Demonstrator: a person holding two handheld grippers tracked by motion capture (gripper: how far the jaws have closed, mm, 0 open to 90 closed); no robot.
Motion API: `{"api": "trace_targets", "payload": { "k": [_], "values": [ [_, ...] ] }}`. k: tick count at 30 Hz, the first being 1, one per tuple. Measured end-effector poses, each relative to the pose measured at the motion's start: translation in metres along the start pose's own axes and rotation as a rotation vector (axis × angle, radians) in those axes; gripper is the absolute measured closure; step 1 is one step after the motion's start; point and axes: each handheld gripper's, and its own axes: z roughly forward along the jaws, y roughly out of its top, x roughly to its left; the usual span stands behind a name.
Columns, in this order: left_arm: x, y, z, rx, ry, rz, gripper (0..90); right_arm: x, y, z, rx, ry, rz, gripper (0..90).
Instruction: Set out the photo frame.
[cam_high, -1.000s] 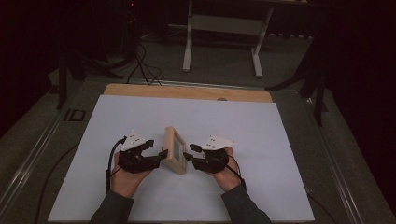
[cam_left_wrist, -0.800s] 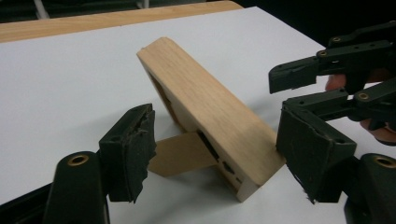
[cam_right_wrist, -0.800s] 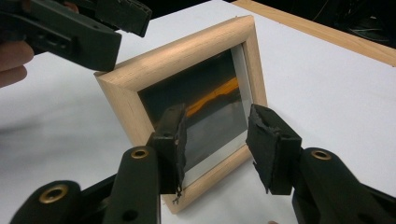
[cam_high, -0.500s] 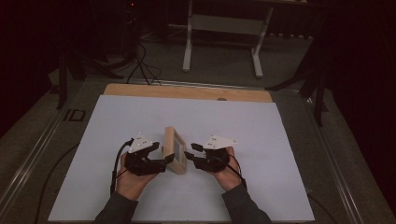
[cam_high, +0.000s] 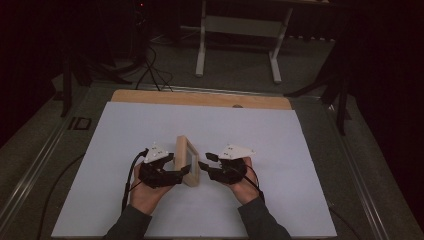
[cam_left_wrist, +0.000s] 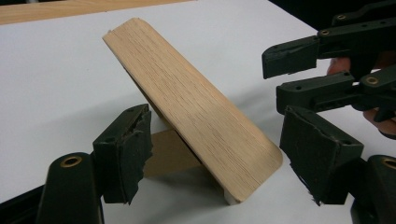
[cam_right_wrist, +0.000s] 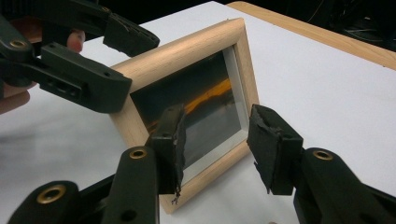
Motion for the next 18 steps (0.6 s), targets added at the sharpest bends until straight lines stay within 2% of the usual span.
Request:
{"api": "trace_targets", "payload": {
  "k": [7, 18],
  "values": [
    [0.000, 0.000, 0.006, 0.014, 0.003, -0.018, 26.2, -0.001, 0.000, 0.000, 0.000, 0.000, 0.001, 55.6],
    [-0.001, -0.002, 0.013, 0.034, -0.008, -0.043, 32.7, -0.001, 0.000, -0.001, -0.001, -0.003, 0.003, 55.3]
  ]
}}
